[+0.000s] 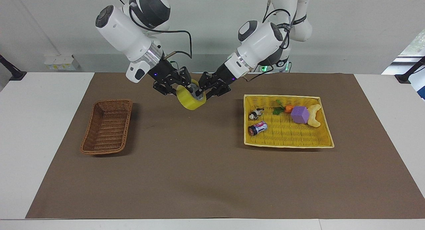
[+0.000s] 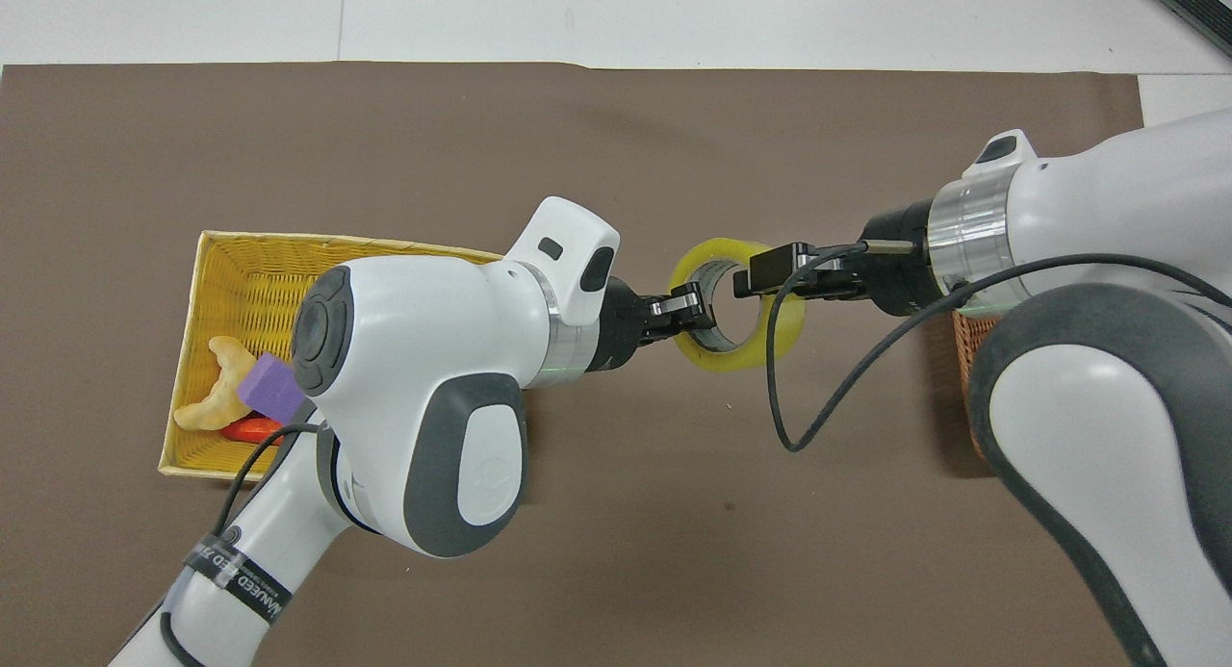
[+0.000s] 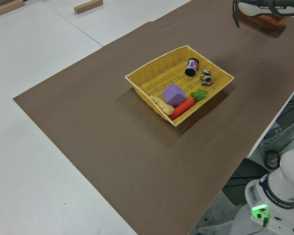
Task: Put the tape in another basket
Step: 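Open the left gripper and withdraw while the right gripper pulls the tape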
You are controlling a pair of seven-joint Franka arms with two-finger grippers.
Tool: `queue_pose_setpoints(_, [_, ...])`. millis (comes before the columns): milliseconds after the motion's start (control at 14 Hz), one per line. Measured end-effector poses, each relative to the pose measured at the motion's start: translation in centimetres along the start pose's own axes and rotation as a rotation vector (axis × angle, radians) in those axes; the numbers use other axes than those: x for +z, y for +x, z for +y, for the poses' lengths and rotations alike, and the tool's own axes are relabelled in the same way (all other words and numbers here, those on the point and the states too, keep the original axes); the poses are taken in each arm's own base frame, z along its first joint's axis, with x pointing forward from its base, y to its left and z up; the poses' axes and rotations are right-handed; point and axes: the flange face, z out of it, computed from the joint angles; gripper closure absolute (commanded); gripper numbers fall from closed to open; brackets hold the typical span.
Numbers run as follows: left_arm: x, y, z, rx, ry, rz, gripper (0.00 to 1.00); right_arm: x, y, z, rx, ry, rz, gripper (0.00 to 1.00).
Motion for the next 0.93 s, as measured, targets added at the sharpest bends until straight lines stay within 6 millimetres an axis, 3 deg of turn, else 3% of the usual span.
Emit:
queue_pose_setpoints(214, [-0.7, 0.1, 0.3, -0.006, -0.009, 0.007, 0.00, 0.0, 0.0, 0.2, -0.004, -0.014, 0.001, 1.00])
queue_pose_setpoints(357, [-2.4, 0.4, 0.4, -0.033, -0.010, -0.007, 0.00, -0.6, 0.3, 0.7, 0.004, -0.018, 0.012, 1.00])
queue_pose_setpoints(643, [-6.8, 4.9, -4.7, -0.046, 0.136, -0.033, 0.00, -3.4, 1.3, 3.3, 0.040, -0.017, 0.043, 1.00])
queue_pose_setpoints(929, [-10.0, 8.3, -9.8, -0.019, 0.333, -0.009, 0.00, -6.8, 2.0, 5.8, 0.085, 0.046, 0.072, 1.00])
